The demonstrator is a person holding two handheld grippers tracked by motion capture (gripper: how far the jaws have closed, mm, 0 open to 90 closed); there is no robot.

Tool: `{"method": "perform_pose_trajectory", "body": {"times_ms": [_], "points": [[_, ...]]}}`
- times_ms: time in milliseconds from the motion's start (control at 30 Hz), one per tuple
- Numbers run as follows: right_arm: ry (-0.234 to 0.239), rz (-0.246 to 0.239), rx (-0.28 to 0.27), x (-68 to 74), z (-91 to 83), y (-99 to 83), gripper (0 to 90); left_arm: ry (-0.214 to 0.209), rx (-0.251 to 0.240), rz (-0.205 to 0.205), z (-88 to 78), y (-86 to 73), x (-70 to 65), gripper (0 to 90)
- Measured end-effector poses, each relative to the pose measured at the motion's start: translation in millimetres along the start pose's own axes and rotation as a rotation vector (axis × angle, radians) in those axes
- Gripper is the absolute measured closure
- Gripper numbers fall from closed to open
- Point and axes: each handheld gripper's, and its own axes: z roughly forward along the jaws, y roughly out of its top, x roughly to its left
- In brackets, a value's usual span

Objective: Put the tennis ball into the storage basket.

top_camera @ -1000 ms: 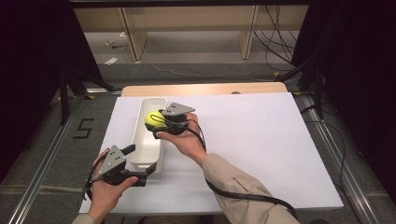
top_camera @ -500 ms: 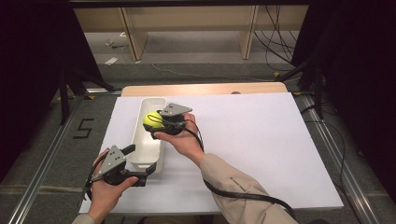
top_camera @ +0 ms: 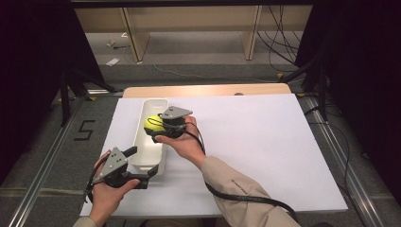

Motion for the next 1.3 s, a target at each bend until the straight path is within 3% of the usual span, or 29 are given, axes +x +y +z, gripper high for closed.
{"method": "perform_pose_trajectory", "body": {"times_ms": [800,967,1300], "points": [[0.014,-0.008,0.035,3.3,8.8,-9.5,26.6,0.000,0.000,0.004,-0.2,0.1,0.3,0.0],[0.027,0.000,0.024,3.5,9.2,-8.0,21.2,0.000,0.000,0.003,-0.1,0.1,0.2,0.0],[0.012,0.001,0.009,-1.2,2.7,-4.8,21.1,0.000,-0.001,0.000,-0.1,0.1,-0.1,0.0]]}}
